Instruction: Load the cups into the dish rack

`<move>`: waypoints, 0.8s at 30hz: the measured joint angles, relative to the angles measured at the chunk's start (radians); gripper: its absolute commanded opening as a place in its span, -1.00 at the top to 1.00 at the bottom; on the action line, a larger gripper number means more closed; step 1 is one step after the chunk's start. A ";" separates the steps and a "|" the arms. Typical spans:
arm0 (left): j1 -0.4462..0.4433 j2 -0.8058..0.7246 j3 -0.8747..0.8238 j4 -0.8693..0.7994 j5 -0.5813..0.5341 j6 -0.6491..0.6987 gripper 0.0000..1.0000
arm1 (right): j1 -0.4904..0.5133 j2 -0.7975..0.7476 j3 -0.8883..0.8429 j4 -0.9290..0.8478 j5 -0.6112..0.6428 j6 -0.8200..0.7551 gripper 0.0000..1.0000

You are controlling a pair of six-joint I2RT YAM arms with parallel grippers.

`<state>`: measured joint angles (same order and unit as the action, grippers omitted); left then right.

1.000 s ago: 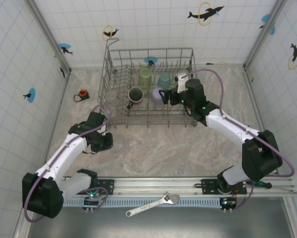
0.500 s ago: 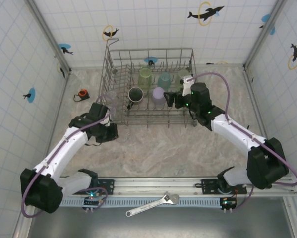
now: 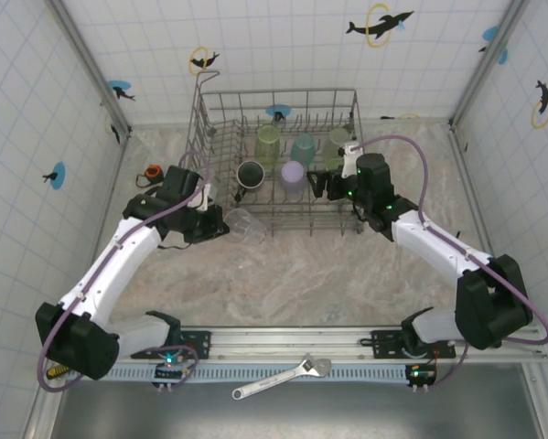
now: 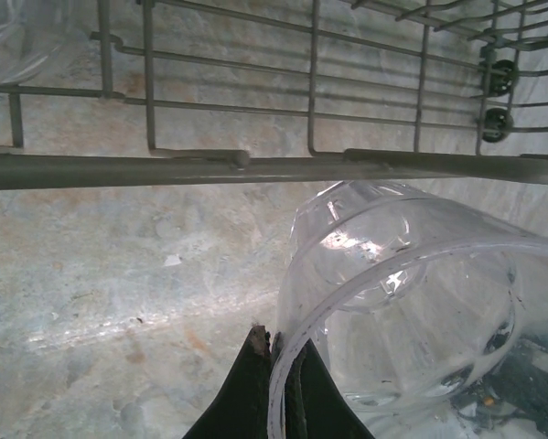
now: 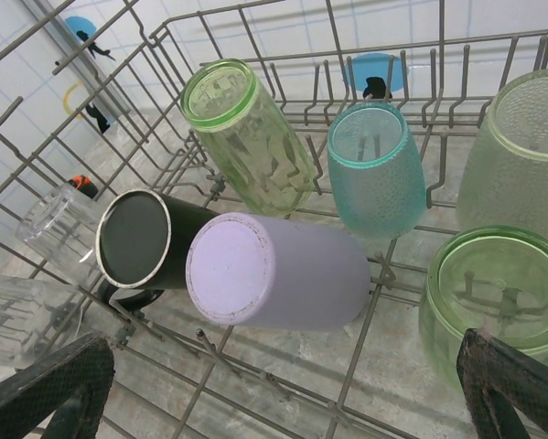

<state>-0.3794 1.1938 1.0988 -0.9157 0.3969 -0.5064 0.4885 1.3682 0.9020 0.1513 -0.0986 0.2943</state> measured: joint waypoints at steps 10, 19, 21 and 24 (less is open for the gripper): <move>-0.006 0.037 0.153 -0.047 0.076 0.000 1.00 | -0.005 0.001 0.000 -0.007 -0.019 0.020 -0.99; -0.007 0.060 0.208 -0.029 0.143 -0.008 1.00 | -0.005 0.001 0.000 -0.019 -0.030 0.031 -0.99; -0.006 0.060 0.225 -0.003 0.146 -0.018 1.00 | -0.005 0.001 0.000 -0.022 -0.030 0.031 -0.99; -0.006 0.066 0.266 0.027 0.138 -0.019 1.00 | -0.005 0.002 0.002 -0.024 -0.030 0.032 -0.99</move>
<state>-0.3851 1.2594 1.3651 -0.8886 0.5354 -0.5251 0.4839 1.3697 0.9043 0.1272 -0.1284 0.3267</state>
